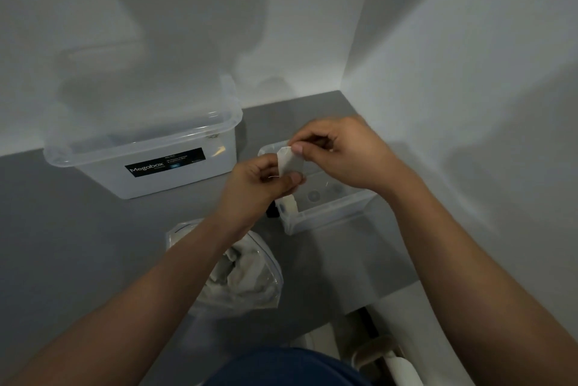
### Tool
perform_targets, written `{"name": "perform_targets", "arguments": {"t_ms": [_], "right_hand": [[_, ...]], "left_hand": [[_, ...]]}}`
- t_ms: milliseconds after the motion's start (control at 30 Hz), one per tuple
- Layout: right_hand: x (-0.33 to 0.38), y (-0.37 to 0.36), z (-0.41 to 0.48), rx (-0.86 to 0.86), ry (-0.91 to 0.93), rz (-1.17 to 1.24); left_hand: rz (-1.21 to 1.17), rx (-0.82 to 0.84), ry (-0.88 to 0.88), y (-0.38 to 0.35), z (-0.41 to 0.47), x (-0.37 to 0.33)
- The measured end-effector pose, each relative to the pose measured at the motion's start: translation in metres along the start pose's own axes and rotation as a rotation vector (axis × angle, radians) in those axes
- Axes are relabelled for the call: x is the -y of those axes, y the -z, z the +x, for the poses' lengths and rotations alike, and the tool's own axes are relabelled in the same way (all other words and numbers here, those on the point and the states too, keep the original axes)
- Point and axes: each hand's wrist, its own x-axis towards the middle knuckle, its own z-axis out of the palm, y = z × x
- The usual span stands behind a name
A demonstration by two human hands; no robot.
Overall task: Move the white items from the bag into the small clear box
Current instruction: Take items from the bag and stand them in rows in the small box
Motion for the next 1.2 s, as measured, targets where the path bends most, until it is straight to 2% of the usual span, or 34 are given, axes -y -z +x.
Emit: {"name": "perform_targets", "arguments": {"t_ms": [300,367,500,567,633,733,800,1200], "right_hand": [[-0.003,0.015,-0.011,0.044,-0.005,-0.176],[-0.008,0.015,-0.008,0.004,-0.032,-0.203],[-0.030,-0.001,-0.003,-0.047,-0.104,-0.245],[-0.041,-0.016,0.000,0.046,-0.144,-0.269],[-0.050,-0.032,0.003,0.220,-0.170,-0.298],[-0.059,-0.056,0.008,0.471,-0.165,-0.299],[-0.062,-0.072,0.013,0.558,-0.157,-0.284],[-0.079,-0.112,0.029,0.608,-0.276,-0.310]], "left_hand": [[0.209,0.043,-0.031,-0.008,0.008,0.003],[0.278,0.042,-0.064,-0.006,0.009,0.004],[0.736,-0.039,-0.073,0.008,0.010,0.008],[0.915,0.058,0.034,0.016,0.010,0.011],[1.032,0.139,0.097,0.021,0.010,0.018],[1.075,0.149,0.091,0.020,0.009,0.021],[1.097,0.145,0.076,0.018,0.009,0.017],[1.212,0.178,0.062,0.022,0.014,0.015]]}}
